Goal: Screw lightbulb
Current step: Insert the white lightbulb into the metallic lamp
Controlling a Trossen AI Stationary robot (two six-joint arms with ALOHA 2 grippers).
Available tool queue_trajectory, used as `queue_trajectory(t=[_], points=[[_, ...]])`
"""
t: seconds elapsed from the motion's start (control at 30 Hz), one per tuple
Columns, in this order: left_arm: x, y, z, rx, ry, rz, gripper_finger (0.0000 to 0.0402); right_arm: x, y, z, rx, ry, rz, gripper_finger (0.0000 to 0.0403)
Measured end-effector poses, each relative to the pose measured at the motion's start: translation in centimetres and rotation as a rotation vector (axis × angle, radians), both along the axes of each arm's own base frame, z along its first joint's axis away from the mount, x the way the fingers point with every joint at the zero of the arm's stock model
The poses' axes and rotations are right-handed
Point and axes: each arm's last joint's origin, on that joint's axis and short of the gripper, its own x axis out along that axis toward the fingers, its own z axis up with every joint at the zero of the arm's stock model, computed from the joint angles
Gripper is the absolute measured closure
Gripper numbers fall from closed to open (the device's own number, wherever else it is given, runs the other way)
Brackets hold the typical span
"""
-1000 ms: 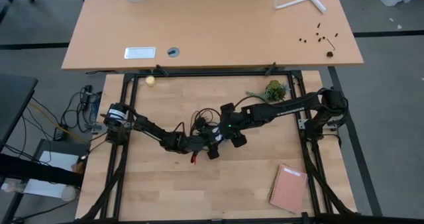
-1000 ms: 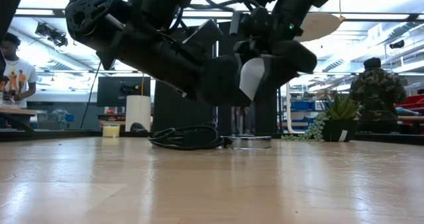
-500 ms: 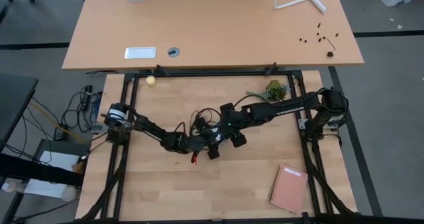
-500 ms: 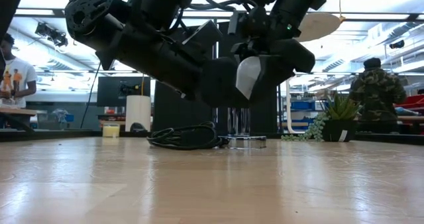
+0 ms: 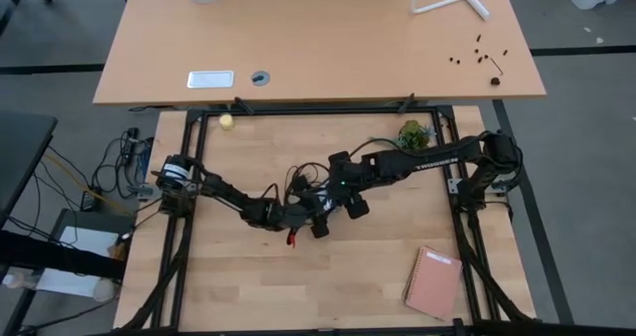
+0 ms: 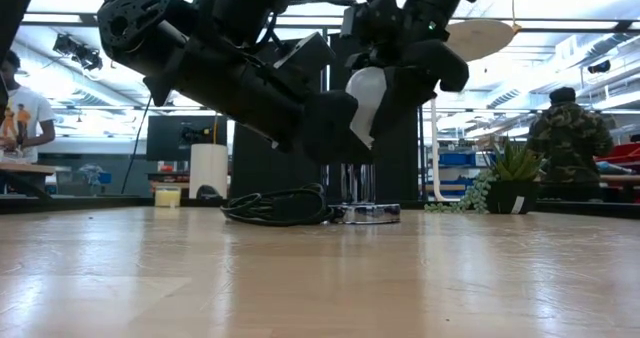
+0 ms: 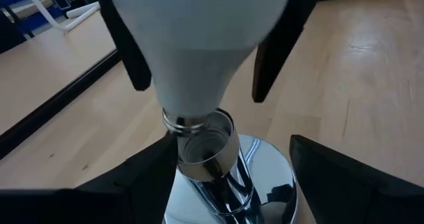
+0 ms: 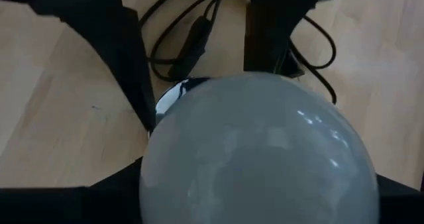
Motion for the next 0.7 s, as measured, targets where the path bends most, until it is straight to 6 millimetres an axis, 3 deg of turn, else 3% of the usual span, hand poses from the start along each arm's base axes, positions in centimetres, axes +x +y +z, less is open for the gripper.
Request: queue_trajectory(t=[0.17,0.37,0.7], points=[[-0.2,-0.3,0.0,0.035,0.009,0.053,0.0108,0.2,-0.1,1.2,0.054,-0.011,-0.002,0.0132],[-0.4,-0.9,0.1,0.04,-0.003,0.077,0.0108,0.2,-0.9,1.2,0.171,-0.011,-0.015,0.0144],[-0.4,0.3,-0.7,-0.126,-0.025,0.127,0.0108,0.4,-1.6,0.9,0.189,-0.013,-0.028,0.0133]])
